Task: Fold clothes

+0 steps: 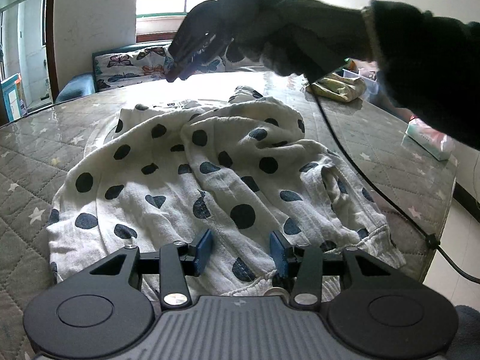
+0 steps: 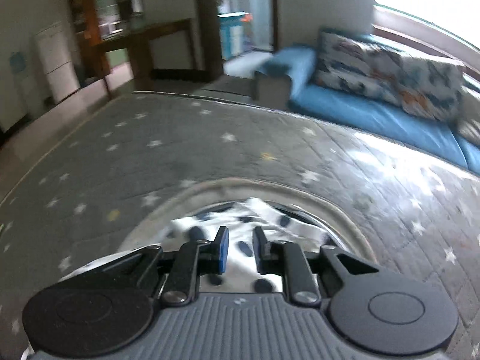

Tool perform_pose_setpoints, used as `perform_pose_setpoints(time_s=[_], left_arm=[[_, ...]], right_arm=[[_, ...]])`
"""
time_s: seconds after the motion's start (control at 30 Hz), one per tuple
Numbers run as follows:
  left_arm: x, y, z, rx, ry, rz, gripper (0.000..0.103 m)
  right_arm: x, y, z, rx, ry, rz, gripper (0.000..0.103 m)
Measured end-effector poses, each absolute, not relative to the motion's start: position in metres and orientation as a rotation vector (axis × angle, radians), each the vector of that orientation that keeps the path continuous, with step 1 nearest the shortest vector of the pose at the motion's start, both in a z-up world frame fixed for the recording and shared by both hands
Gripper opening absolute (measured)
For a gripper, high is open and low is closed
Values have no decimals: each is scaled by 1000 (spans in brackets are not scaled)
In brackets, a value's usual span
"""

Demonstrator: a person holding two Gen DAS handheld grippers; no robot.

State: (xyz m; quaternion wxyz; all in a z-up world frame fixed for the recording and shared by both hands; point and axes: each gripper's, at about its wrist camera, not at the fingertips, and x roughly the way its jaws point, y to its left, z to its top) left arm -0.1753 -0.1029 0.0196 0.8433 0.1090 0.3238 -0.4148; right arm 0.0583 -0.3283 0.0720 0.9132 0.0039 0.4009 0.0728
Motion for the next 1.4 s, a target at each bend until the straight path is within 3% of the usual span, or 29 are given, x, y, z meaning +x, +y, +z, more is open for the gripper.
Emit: perform_pose_setpoints(time_s=[0.07,0.4,0.47,0.5,0.7,0.73,0.8,0.83,0.87,1.4], left_arm=[[-175,-102,19,229,683,-877,47],[-178,-106,18,251,674,-876,50],[-178,-105,18,250,674,-877,51],[-177,-105,18,247,675,-879,51],[-177,-103,18,235,676,-886,51],[-176,-103,18,232,676,-888,51],[-177,-103,18,227,676,-891,52],[-177,-103,18,225,675,-891,52],[-177,-103,17,223,674,-892,52],[-173,-97,16,146,697,-902,52]], right_arm=[[68,-336,61,20,852,115,27],[109,-342,38,265,980,197,29],[118,-336,37,268,993,196,42],[121,-335,35,274,1000,190,43],[138,-324,26,263,1029,104,45],[139,-323,27,258,1024,96,43],[142,-319,28,248,1014,80,30],[143,-317,29,243,1010,71,15],[144,-316,30,238,1005,63,6],[204,-245,77,178,803,179,4]])
